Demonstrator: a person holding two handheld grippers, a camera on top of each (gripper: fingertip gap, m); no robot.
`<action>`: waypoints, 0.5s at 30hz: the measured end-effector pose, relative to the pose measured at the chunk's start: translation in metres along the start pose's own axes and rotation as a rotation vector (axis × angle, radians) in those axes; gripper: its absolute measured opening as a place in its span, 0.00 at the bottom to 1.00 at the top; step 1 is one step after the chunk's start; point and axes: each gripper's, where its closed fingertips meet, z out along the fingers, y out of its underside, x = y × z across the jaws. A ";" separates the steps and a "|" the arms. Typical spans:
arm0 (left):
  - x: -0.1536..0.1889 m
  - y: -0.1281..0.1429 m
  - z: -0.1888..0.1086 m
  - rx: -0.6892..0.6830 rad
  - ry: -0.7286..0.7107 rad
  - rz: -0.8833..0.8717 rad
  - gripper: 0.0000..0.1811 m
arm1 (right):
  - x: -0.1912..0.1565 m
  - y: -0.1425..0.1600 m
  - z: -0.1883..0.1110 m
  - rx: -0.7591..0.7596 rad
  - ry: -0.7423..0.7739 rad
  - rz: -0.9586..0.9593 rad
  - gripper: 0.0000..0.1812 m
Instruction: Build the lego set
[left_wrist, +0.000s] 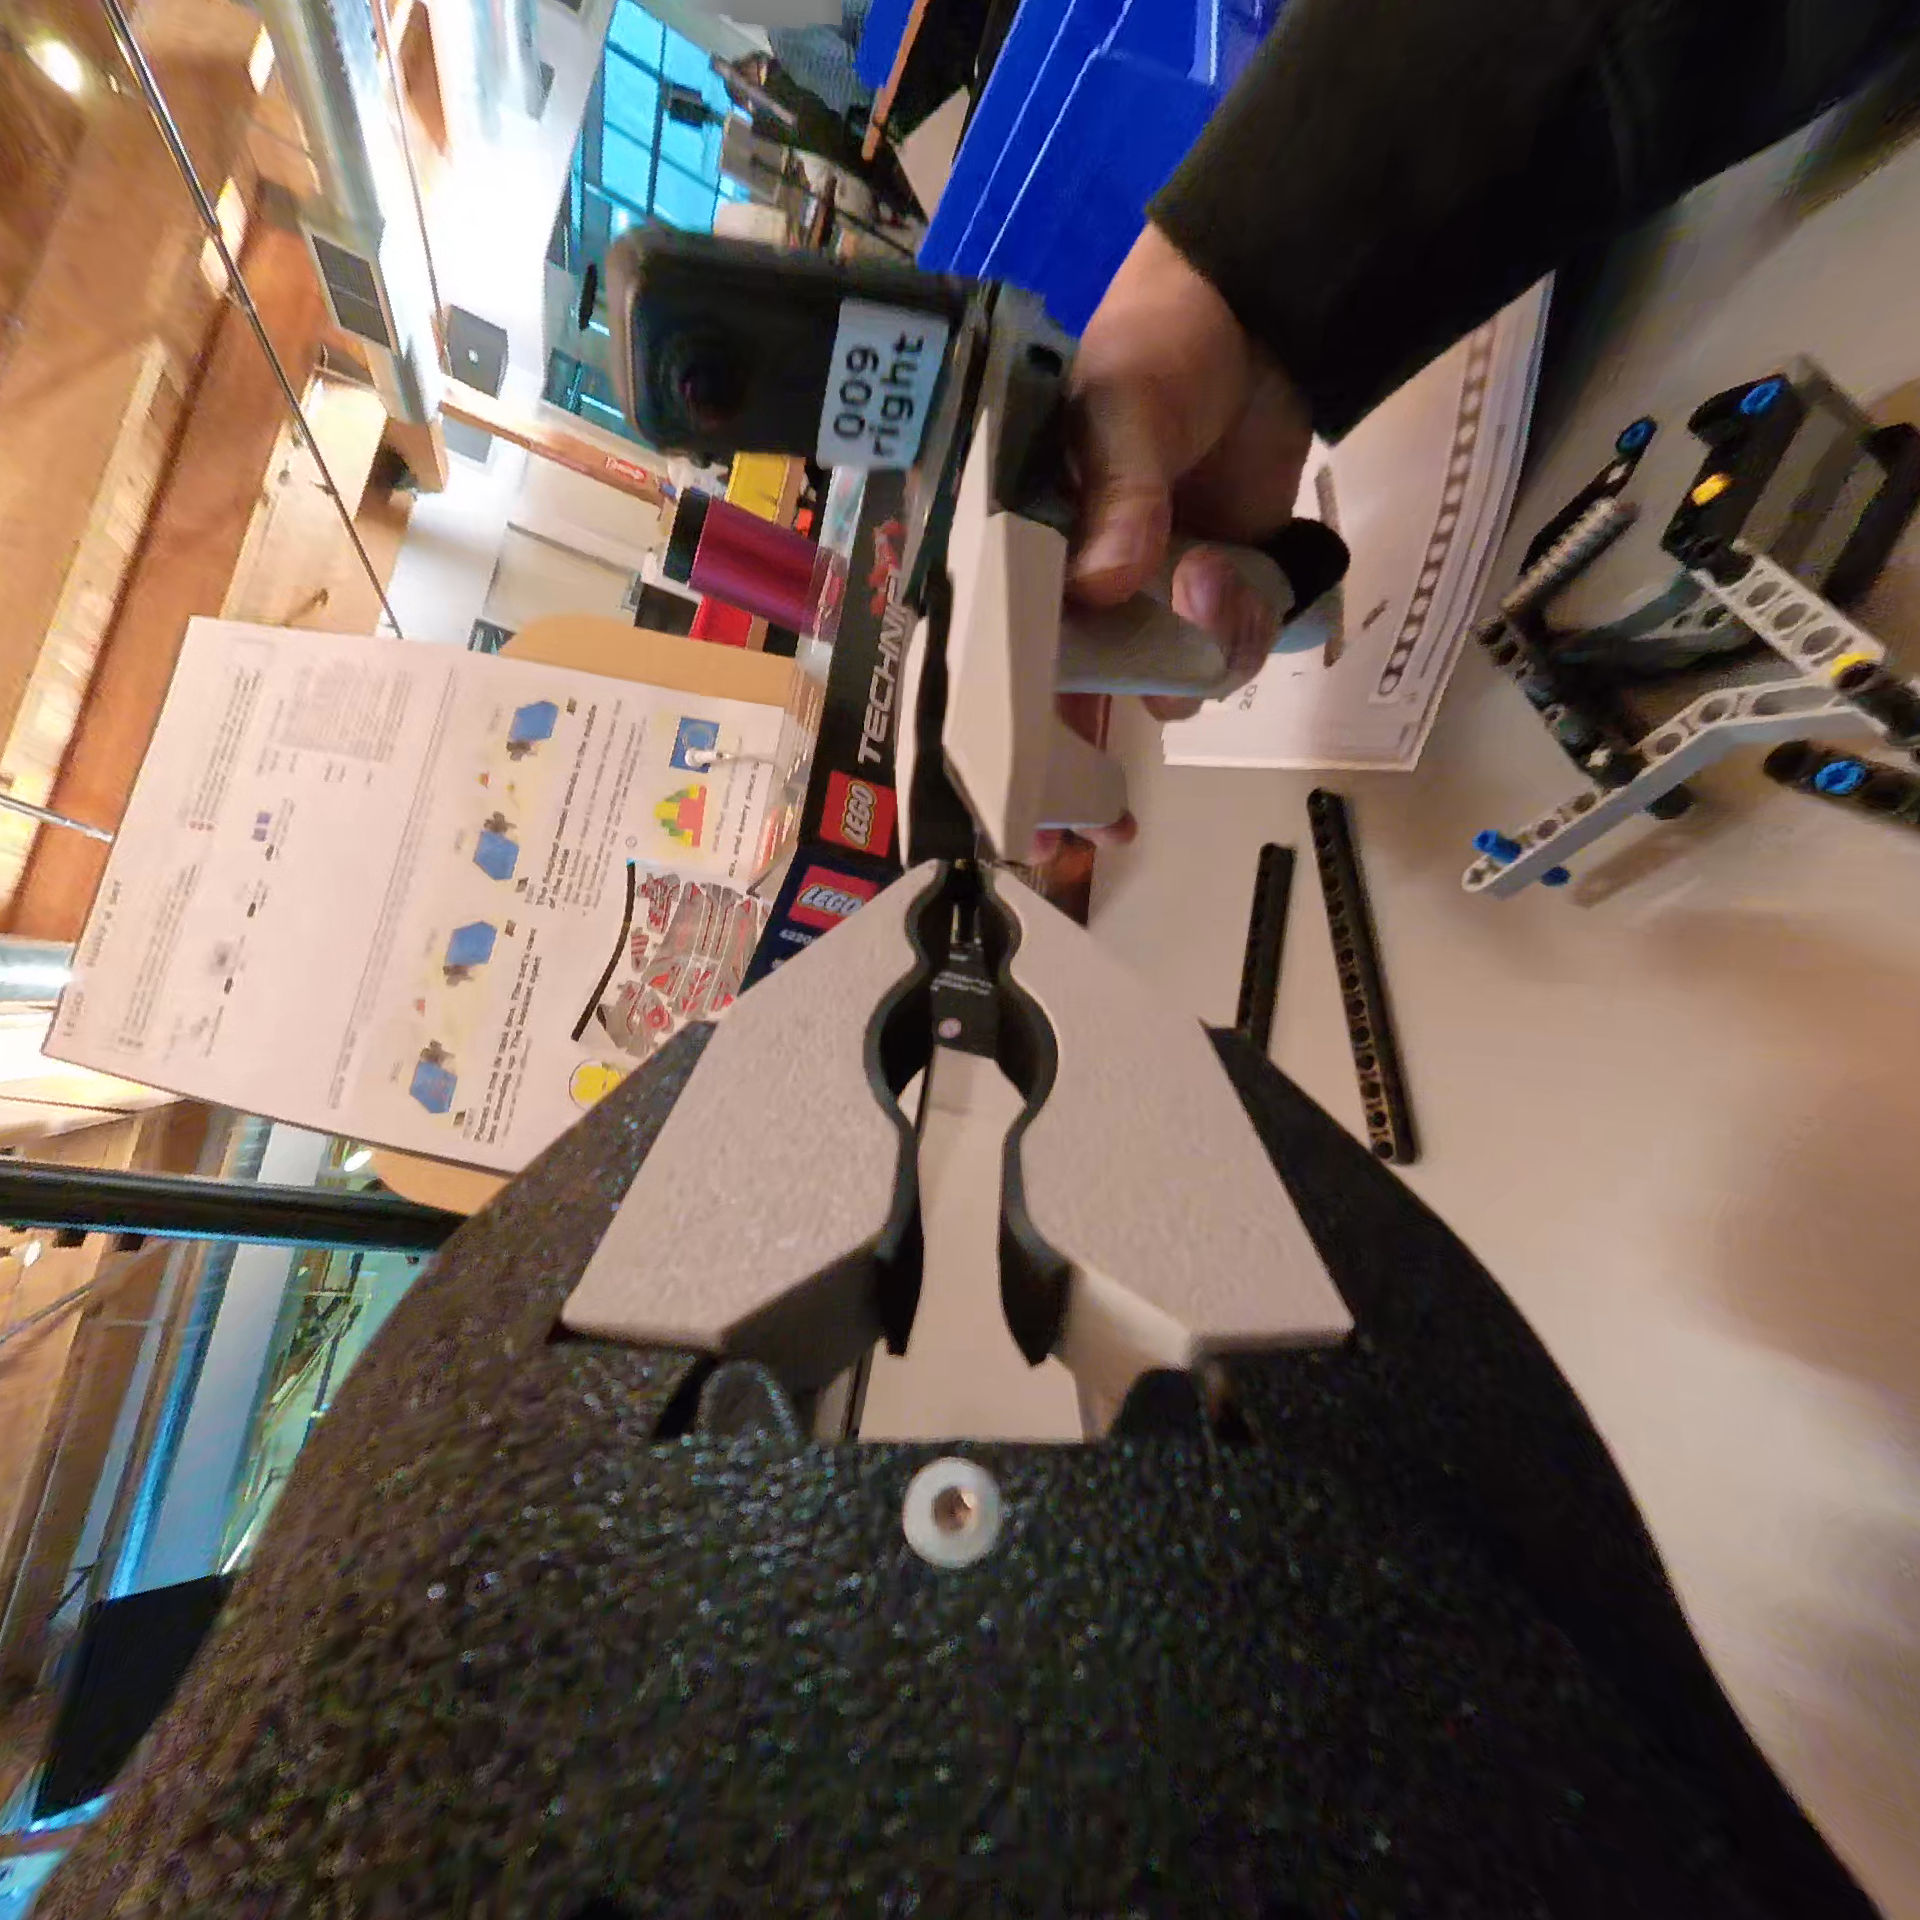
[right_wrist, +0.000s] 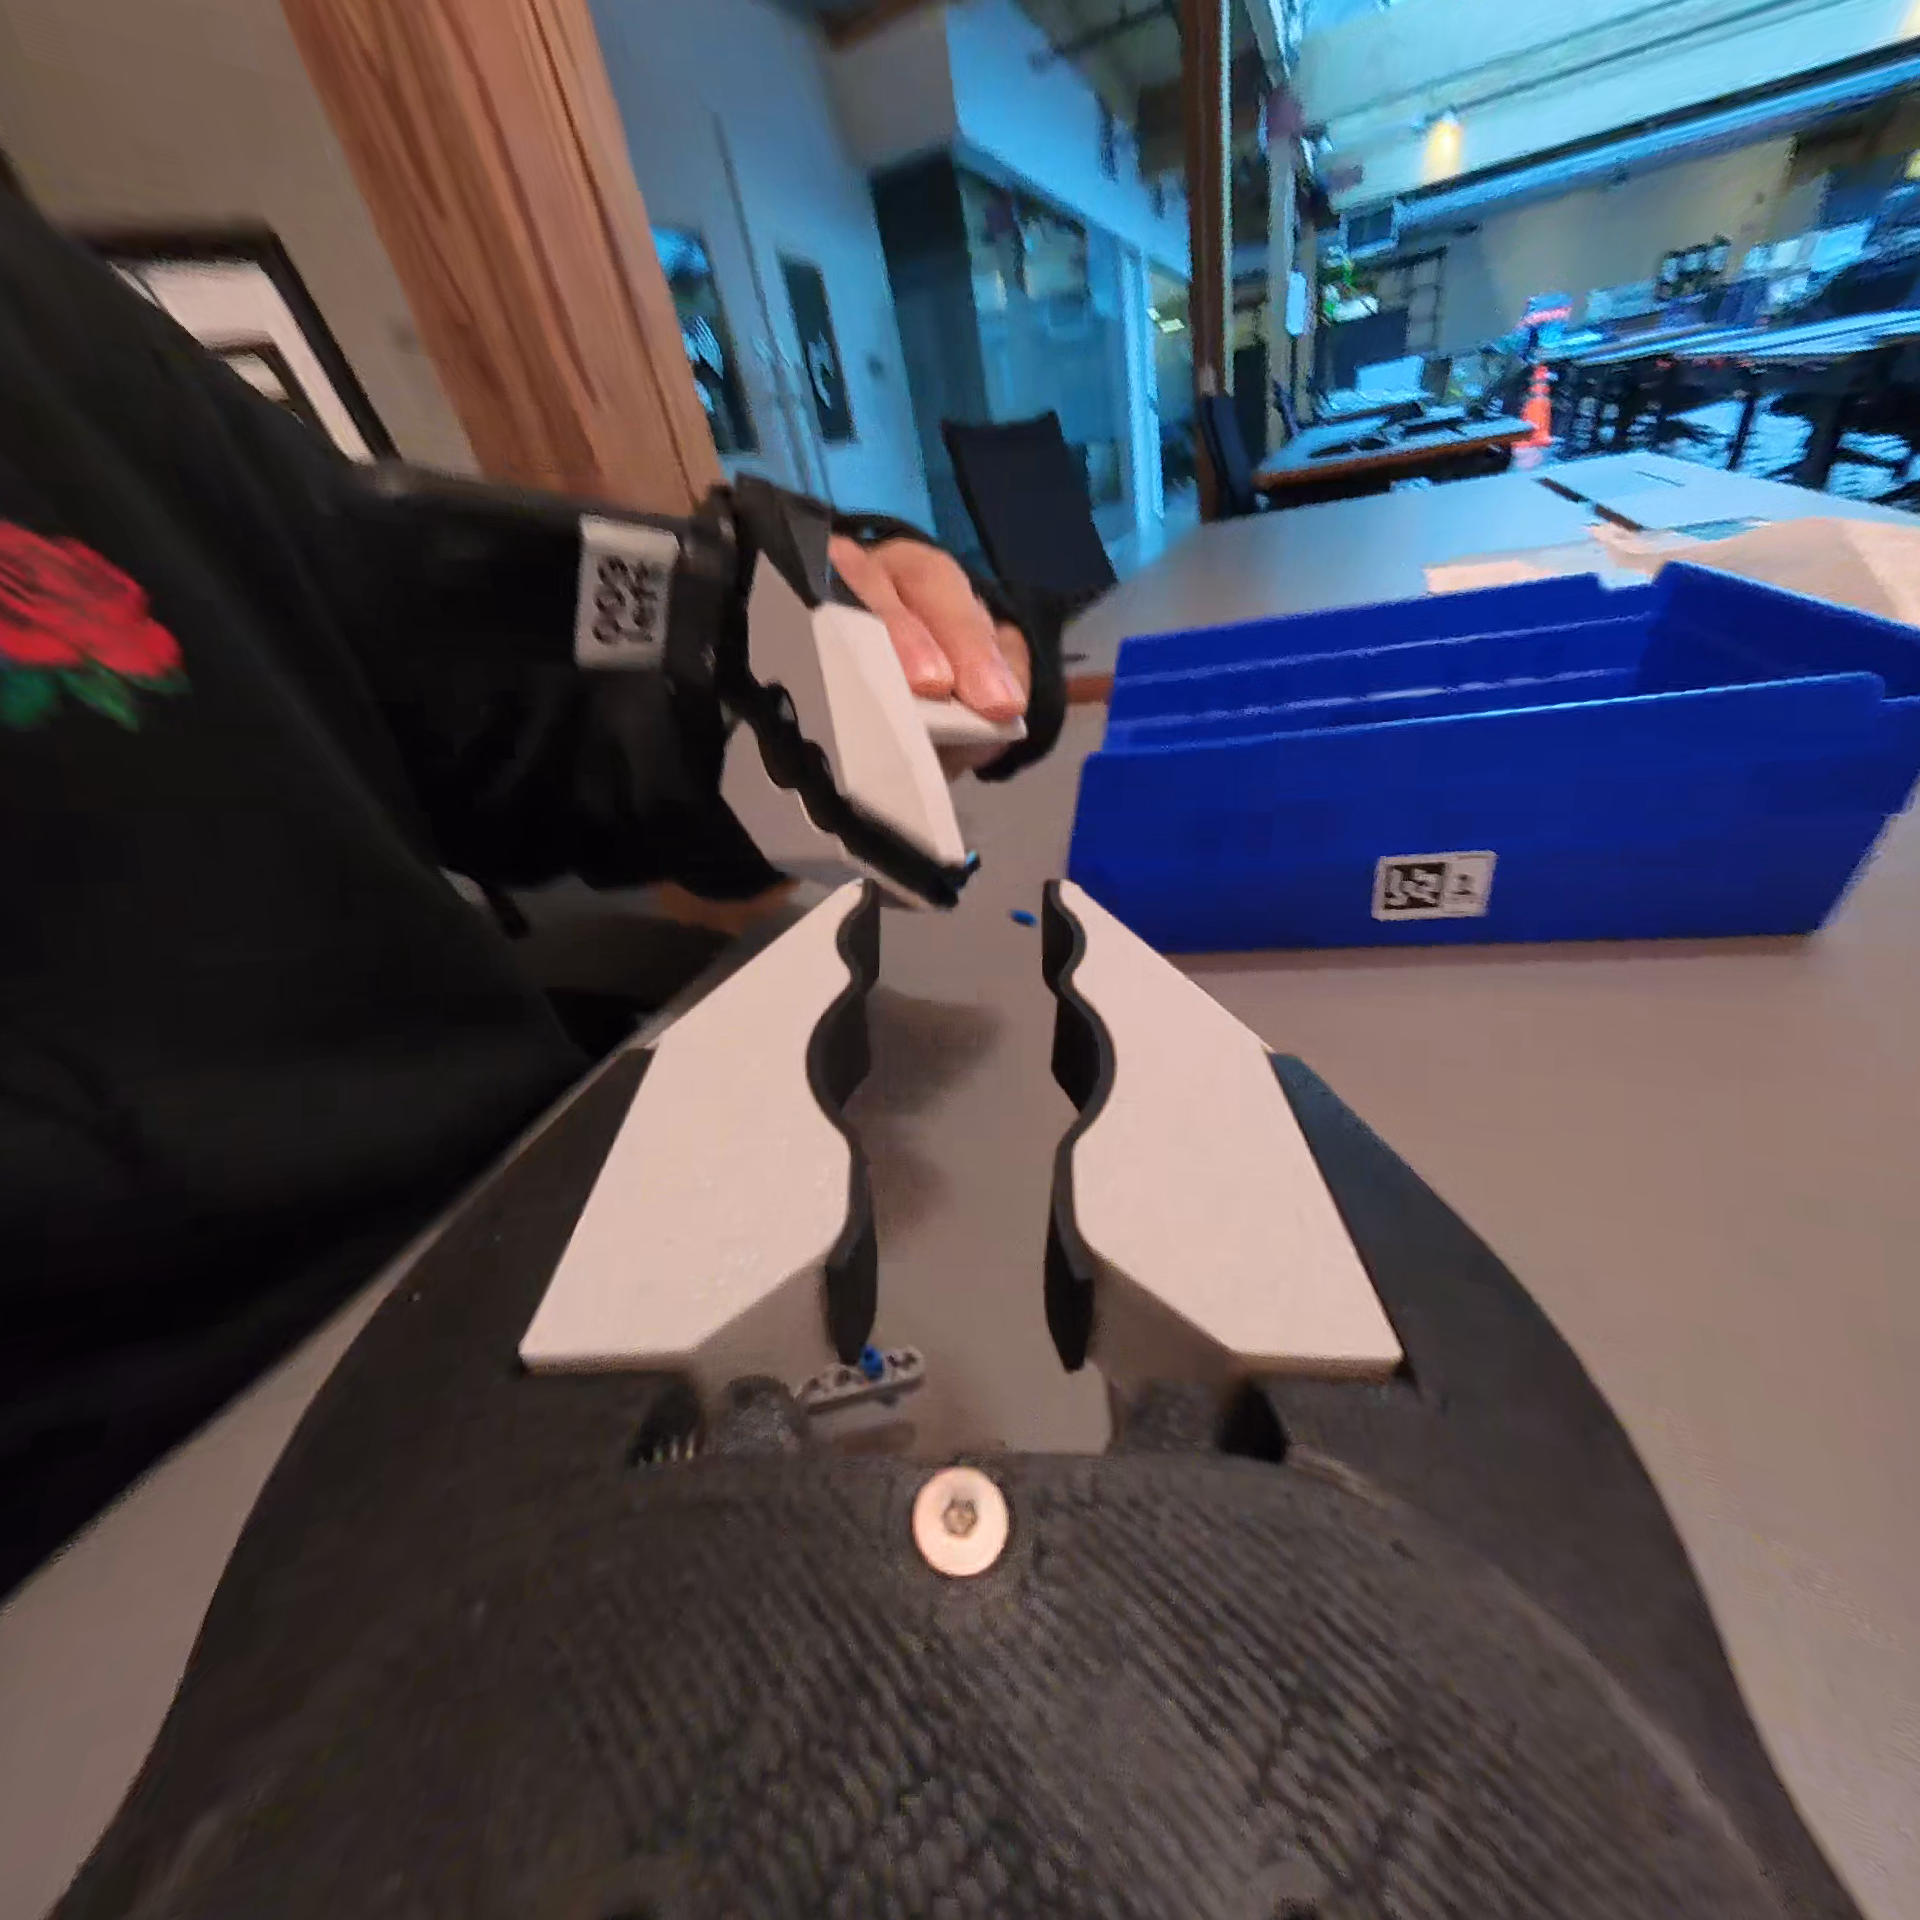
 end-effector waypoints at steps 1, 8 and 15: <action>0.000 -0.001 0.000 0.005 -0.005 0.007 0.01 | -0.004 -0.001 0.001 0.015 -0.031 0.034 0.16; -0.001 0.003 0.000 -0.057 -0.020 0.129 0.01 | -0.003 -0.005 0.000 0.043 -0.056 0.104 0.06; 0.001 0.006 0.000 -0.104 -0.026 0.231 0.01 | 0.000 -0.003 0.003 0.006 -0.021 0.051 0.03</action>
